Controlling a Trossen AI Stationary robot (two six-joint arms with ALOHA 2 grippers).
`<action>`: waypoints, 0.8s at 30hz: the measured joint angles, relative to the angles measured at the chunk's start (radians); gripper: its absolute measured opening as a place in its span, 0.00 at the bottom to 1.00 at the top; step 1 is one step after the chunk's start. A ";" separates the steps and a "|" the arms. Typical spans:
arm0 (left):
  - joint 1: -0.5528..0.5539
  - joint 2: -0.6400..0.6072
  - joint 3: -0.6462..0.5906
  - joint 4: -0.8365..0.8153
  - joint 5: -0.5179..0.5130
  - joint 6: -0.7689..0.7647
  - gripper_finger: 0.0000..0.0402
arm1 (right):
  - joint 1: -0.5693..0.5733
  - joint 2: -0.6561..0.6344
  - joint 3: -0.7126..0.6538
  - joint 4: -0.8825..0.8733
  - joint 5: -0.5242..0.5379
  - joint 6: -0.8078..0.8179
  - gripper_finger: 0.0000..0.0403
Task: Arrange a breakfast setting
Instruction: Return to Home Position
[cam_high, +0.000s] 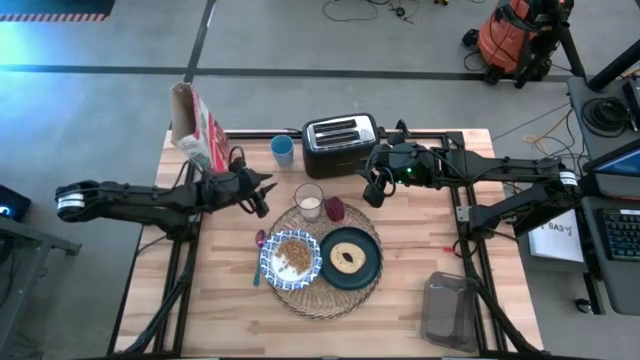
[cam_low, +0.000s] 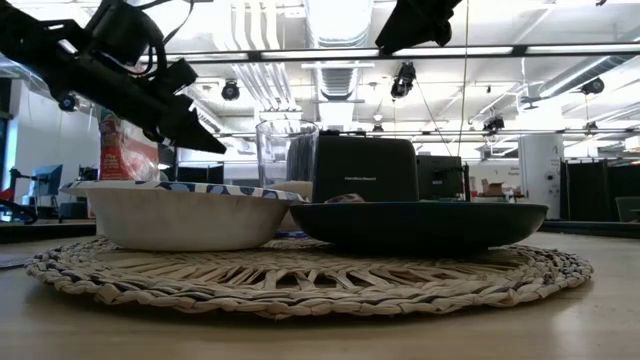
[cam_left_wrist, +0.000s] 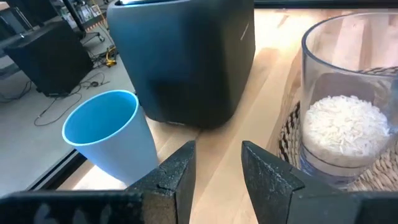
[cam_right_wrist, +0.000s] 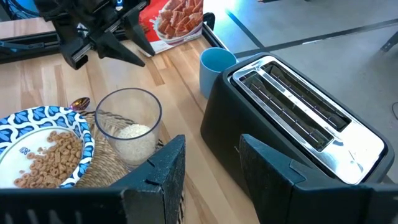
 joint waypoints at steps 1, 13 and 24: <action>0.000 0.003 0.002 0.002 -0.002 0.000 0.28 | 0.000 0.000 0.000 0.000 0.000 0.000 0.35; 0.000 -0.026 -0.004 -0.028 0.005 0.001 0.28 | 0.000 0.000 0.000 0.000 0.000 0.000 0.35; 0.000 -0.287 -0.140 -0.027 0.033 0.005 0.28 | 0.000 0.000 0.000 0.000 0.000 0.000 0.35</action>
